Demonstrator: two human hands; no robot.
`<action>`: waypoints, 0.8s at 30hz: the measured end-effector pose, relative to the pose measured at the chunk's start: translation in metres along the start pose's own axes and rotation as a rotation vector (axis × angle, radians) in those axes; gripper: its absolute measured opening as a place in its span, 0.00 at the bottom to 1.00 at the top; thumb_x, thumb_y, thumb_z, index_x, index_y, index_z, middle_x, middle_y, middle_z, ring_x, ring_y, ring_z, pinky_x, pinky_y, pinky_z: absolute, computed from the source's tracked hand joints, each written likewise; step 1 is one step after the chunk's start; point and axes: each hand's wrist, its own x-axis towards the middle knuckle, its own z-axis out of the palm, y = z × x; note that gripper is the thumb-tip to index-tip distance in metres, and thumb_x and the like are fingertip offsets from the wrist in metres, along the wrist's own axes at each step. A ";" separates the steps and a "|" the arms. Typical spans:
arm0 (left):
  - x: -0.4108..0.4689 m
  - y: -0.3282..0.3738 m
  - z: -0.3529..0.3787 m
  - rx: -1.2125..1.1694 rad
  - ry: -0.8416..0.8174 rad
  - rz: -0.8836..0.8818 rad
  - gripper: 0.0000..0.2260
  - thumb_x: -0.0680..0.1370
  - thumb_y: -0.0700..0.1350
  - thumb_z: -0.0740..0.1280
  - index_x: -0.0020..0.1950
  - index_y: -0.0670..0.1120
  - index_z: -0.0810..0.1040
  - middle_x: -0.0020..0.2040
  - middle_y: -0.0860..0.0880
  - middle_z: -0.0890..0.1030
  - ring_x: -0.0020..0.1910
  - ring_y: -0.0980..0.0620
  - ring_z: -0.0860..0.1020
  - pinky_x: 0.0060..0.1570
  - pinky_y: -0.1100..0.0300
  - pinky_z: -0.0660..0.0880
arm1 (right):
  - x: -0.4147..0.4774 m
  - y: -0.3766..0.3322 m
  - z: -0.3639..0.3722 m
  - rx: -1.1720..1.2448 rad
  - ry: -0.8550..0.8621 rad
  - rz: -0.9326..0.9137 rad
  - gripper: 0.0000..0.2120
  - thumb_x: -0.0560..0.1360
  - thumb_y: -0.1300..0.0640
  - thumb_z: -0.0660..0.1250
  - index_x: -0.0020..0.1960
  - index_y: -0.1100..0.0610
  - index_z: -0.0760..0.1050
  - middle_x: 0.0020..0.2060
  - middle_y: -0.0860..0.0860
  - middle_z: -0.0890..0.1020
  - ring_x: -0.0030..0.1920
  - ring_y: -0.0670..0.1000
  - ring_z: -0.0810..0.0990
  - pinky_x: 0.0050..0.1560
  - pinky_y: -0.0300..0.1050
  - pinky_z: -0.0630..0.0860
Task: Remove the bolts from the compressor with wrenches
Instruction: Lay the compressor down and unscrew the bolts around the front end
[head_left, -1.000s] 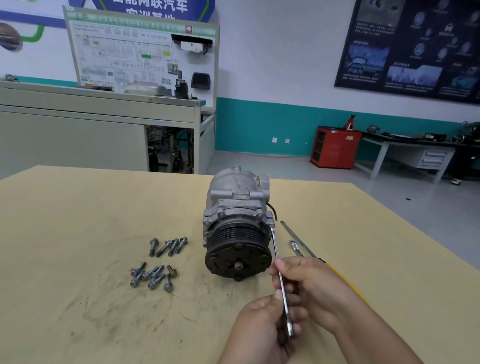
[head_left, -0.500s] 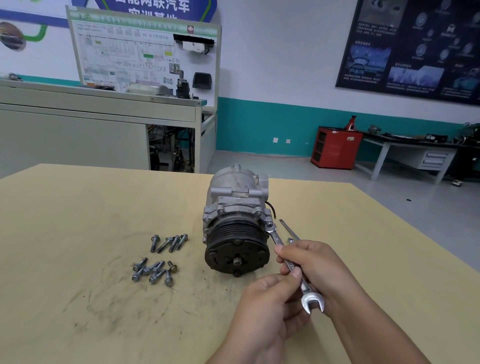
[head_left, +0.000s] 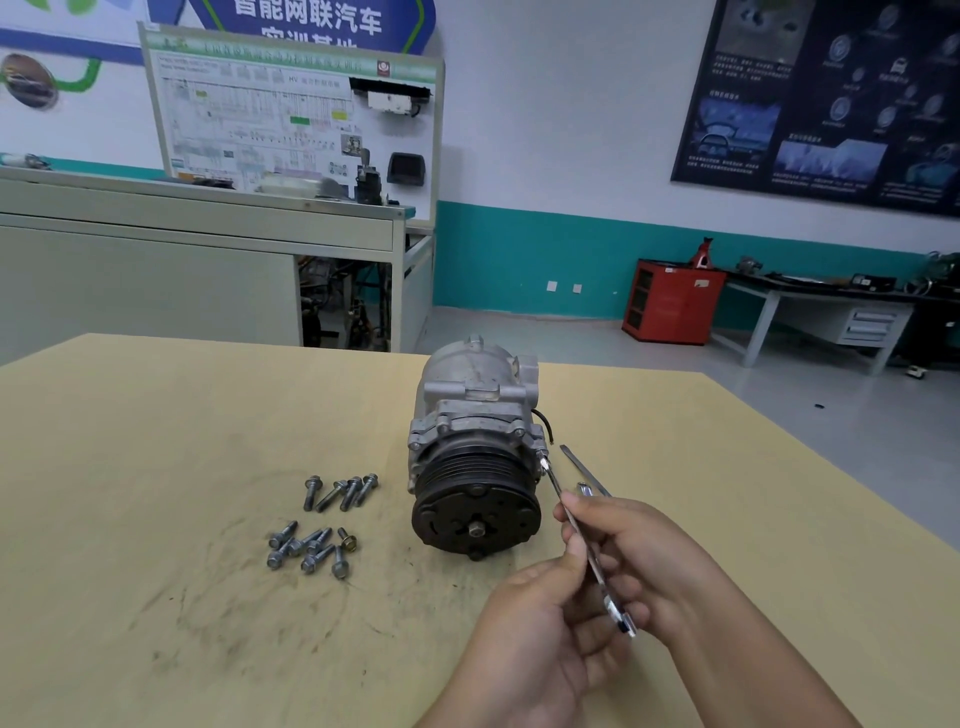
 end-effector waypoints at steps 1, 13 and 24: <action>0.000 0.000 0.001 0.009 0.005 0.010 0.14 0.74 0.49 0.67 0.33 0.42 0.82 0.31 0.43 0.81 0.25 0.49 0.80 0.26 0.65 0.75 | 0.000 0.000 0.001 -0.011 0.018 -0.010 0.13 0.76 0.58 0.65 0.34 0.59 0.77 0.23 0.52 0.69 0.20 0.48 0.62 0.18 0.31 0.58; -0.002 0.007 -0.005 -0.002 0.114 0.068 0.14 0.75 0.46 0.67 0.33 0.40 0.79 0.27 0.44 0.77 0.21 0.52 0.74 0.23 0.67 0.71 | 0.003 0.005 0.015 0.000 0.060 -0.181 0.10 0.74 0.64 0.66 0.35 0.64 0.71 0.20 0.53 0.71 0.16 0.46 0.63 0.16 0.33 0.61; 0.002 0.005 -0.013 -0.038 0.123 0.028 0.18 0.79 0.40 0.62 0.29 0.38 0.78 0.24 0.43 0.74 0.19 0.52 0.72 0.20 0.67 0.71 | 0.014 0.007 0.001 0.003 -0.163 -0.059 0.14 0.77 0.59 0.59 0.40 0.67 0.76 0.27 0.57 0.79 0.20 0.47 0.70 0.18 0.37 0.67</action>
